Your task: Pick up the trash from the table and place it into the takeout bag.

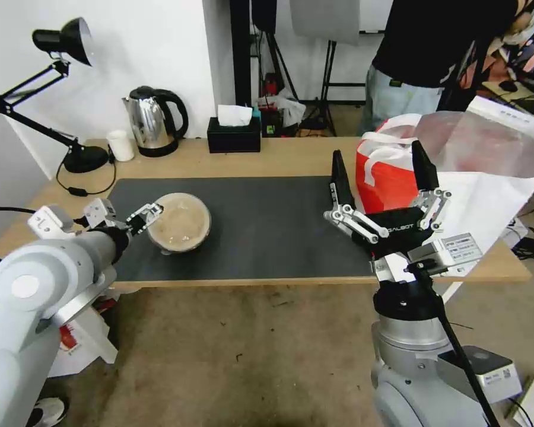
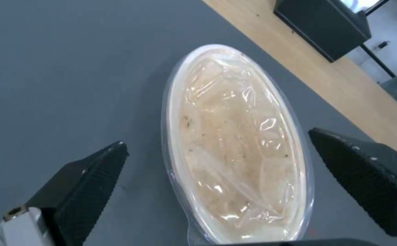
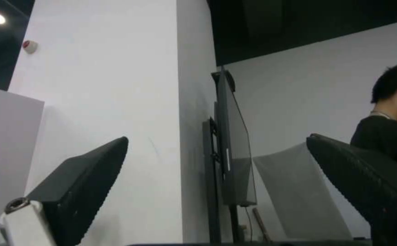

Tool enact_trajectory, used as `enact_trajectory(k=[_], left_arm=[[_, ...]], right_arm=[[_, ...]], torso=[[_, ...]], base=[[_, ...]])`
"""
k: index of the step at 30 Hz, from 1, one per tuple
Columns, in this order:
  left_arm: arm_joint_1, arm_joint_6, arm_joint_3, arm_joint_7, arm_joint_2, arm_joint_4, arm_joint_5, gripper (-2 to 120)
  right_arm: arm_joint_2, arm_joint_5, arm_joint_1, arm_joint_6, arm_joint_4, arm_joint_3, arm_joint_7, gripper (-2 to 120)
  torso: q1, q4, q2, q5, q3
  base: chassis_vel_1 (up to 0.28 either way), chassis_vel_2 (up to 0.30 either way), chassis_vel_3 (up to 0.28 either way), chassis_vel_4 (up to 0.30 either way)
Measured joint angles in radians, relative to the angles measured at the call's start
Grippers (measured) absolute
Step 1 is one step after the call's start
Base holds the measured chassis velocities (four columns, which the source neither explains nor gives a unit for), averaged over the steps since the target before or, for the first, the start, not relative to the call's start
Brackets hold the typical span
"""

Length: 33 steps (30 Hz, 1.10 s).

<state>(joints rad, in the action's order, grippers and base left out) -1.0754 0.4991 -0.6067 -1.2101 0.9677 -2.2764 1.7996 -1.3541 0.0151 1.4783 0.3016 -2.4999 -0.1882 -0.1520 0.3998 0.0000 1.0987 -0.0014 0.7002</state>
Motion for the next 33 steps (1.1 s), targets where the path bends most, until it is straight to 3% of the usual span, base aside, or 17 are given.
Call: enact_trajectory(k=[27, 33], left_arm=[[0.058, -0.008, 0.069, 0.009, 0.033, 0.083, -0.022, 100], [0.066, -0.009, 0.082, 0.012, 0.039, 0.093, -0.025, 87]], right_arm=[[0.000, -0.002, -0.011, 0.000, 0.000, -0.003, -0.001, 100], [0.000, -0.003, -0.022, 0.000, 0.008, -0.001, -0.002, 100]], torso=[[0.000, -0.0001, 0.000, 0.0000, 0.000], [0.000, 0.0000, 0.000, 0.0000, 0.000]], base=[[0.000, 0.000, 0.000, 0.000], [0.000, 0.000, 0.000, 0.000]])
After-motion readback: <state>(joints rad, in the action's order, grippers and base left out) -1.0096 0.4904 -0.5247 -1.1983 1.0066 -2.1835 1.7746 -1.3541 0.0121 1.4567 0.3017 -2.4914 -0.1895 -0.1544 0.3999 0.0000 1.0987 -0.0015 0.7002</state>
